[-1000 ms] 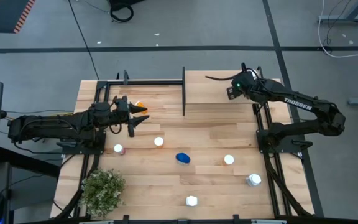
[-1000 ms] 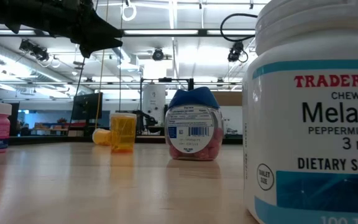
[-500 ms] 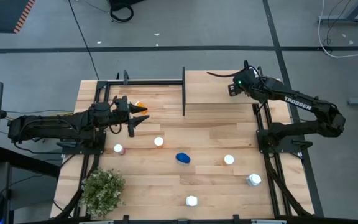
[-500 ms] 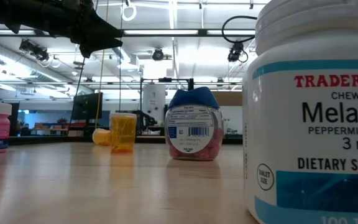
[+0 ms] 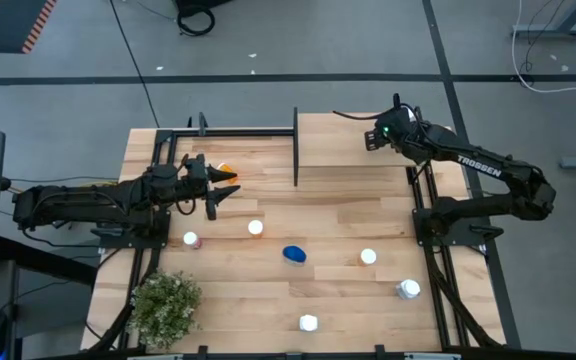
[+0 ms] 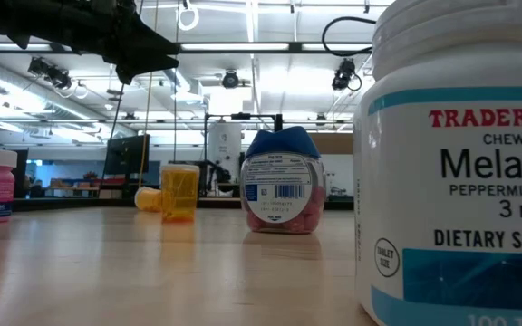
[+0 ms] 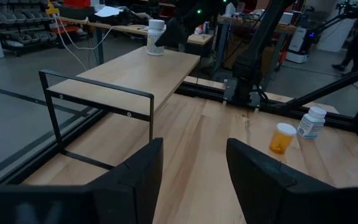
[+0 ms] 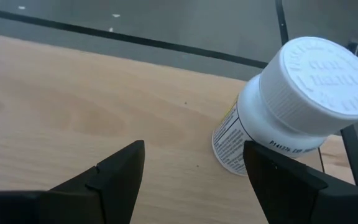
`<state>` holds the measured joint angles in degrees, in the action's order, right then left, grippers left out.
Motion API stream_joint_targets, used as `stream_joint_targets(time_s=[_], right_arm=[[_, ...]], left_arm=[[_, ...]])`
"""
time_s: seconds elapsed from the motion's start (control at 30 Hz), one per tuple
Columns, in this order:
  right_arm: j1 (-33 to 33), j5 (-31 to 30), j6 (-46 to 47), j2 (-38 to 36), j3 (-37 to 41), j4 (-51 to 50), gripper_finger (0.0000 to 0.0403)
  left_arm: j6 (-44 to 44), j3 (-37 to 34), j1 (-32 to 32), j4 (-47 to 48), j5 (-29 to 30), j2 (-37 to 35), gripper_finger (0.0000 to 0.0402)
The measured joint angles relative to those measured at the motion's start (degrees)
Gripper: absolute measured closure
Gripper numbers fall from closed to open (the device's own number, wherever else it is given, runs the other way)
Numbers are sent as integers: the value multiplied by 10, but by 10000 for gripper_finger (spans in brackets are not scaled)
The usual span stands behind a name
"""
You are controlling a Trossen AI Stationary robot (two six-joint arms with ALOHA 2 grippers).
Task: Pick and place medicine bottles onto shelf by color
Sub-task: Put the white green pill bottle on the shelf
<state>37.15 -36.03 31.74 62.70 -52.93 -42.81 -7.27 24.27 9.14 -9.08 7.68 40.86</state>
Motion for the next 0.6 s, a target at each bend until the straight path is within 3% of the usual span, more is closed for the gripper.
stream_joint_targets(time_s=[0.6], right_arm=[[10,-24,-18,59,0,6,120]], left_arm=[[2,0,0,1,0,0,215]])
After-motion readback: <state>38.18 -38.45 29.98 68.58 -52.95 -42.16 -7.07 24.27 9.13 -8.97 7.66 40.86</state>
